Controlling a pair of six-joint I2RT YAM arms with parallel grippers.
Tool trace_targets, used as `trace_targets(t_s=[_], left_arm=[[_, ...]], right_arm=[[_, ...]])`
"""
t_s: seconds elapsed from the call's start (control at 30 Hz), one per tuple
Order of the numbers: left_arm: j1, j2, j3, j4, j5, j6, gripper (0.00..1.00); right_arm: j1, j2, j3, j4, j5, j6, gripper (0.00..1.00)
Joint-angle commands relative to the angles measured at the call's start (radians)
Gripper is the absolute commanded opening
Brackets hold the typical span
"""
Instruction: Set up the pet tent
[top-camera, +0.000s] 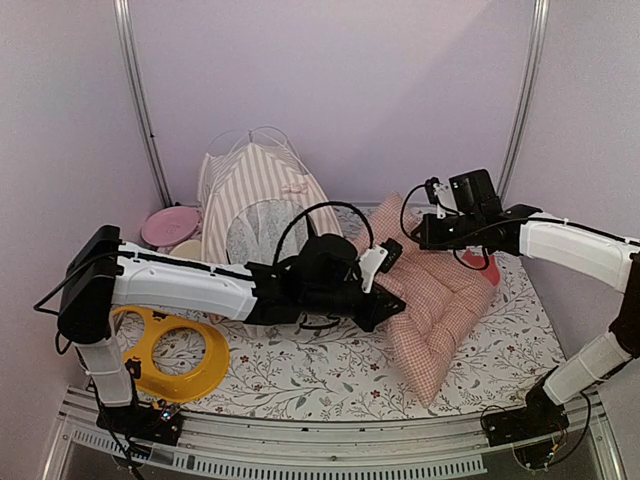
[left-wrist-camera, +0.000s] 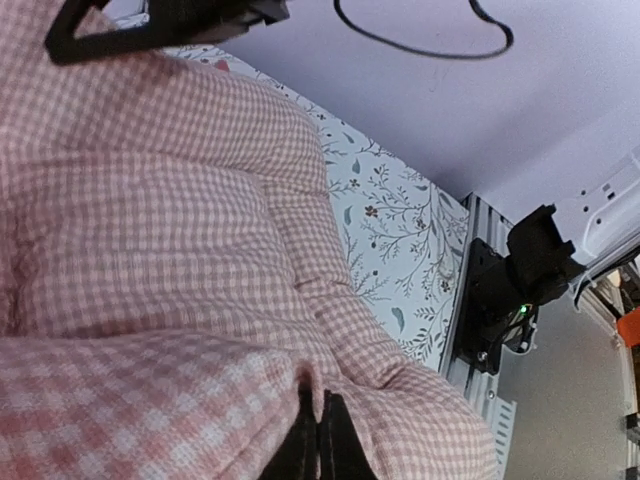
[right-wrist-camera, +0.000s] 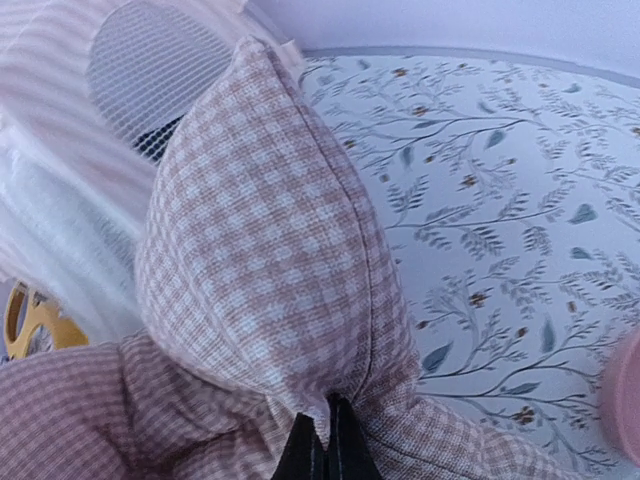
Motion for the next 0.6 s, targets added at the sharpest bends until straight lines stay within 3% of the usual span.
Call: trace_targets(t_s=[0.0, 0.1, 0.23, 0.37, 0.43, 0.57], left_arm=[[0.021, -0.047, -0.052, 0.014, -0.071, -0.131, 0.00], [0.026, -0.052, -0.100, 0.039, -0.090, -0.177, 0.00], [0.046, -0.045, -0.148, 0.043, -0.099, -0.233, 0.00], [0.071, -0.014, -0.180, 0.072, -0.076, -0.273, 0.00], [0.077, 0.009, -0.180, 0.098, -0.045, -0.277, 0.00], [0.076, 0.055, -0.163, 0.114, -0.019, -0.267, 0.00]], right_arm=[[0.179, -0.035, -0.061, 0.028, -0.094, 0.050, 0.00], [0.251, -0.031, -0.145, 0.125, -0.180, 0.065, 0.00], [0.255, -0.037, -0.317, 0.275, -0.278, 0.094, 0.00], [0.256, -0.032, -0.417, 0.436, -0.402, 0.122, 0.07], [0.255, -0.021, -0.430, 0.471, -0.447, 0.134, 0.15], [0.254, -0.021, -0.429, 0.474, -0.461, 0.148, 0.43]])
